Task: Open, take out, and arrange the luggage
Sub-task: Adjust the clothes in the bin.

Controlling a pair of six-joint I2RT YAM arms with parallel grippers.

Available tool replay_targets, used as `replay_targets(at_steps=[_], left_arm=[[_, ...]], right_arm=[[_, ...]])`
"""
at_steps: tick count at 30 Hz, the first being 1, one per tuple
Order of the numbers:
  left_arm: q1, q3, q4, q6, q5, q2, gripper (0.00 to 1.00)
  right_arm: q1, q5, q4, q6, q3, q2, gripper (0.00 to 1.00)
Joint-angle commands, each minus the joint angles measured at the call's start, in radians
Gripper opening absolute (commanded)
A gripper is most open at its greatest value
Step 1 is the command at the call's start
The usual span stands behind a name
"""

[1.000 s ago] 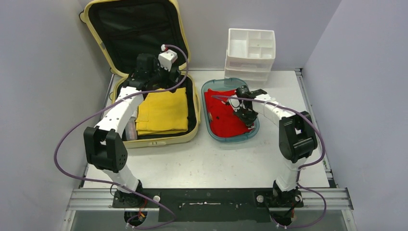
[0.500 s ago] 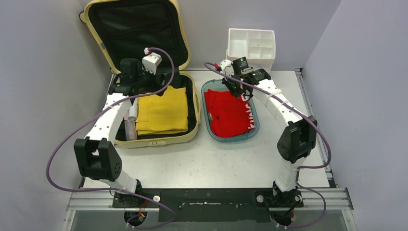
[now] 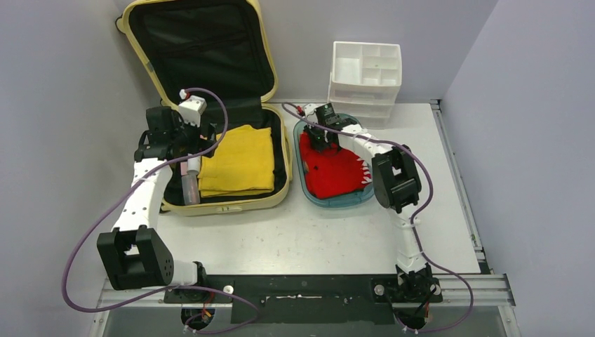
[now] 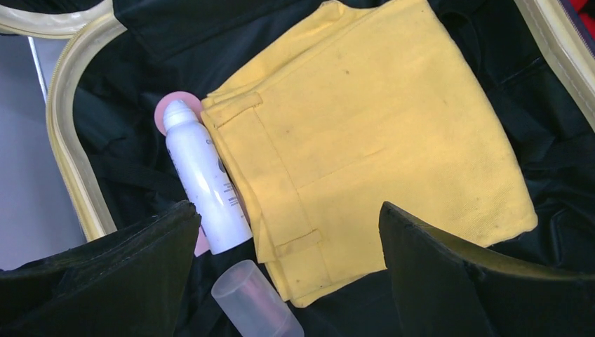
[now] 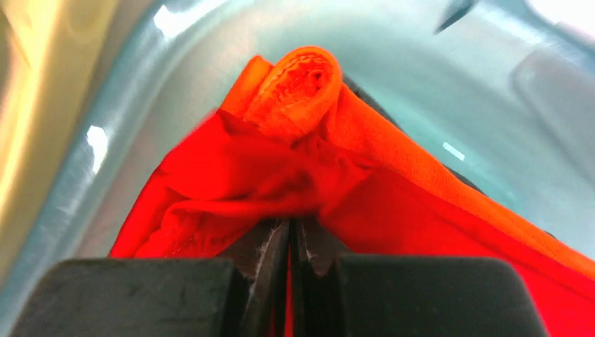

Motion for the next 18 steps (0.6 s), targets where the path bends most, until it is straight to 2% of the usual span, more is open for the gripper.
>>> replay_targets(at_steps=[1, 4, 13, 18], left_arm=[[0.004, -0.029, 0.022, 0.013, 0.017, -0.047, 0.97], [0.004, -0.05, 0.031, 0.011, 0.017, -0.05, 0.97], [0.004, -0.056, 0.04, 0.008, 0.033, -0.051, 0.97], [0.004, -0.058, 0.05, -0.007, 0.044, -0.043, 0.97]], right_arm=[[0.014, 0.078, 0.131, 0.102, 0.011, 0.023, 0.0], [0.015, 0.111, 0.204, 0.134, -0.038, -0.037, 0.0], [-0.029, 0.117, 0.199, 0.124, -0.061, -0.278, 0.0], [-0.083, 0.169, 0.239, 0.084, -0.111, -0.318, 0.0]])
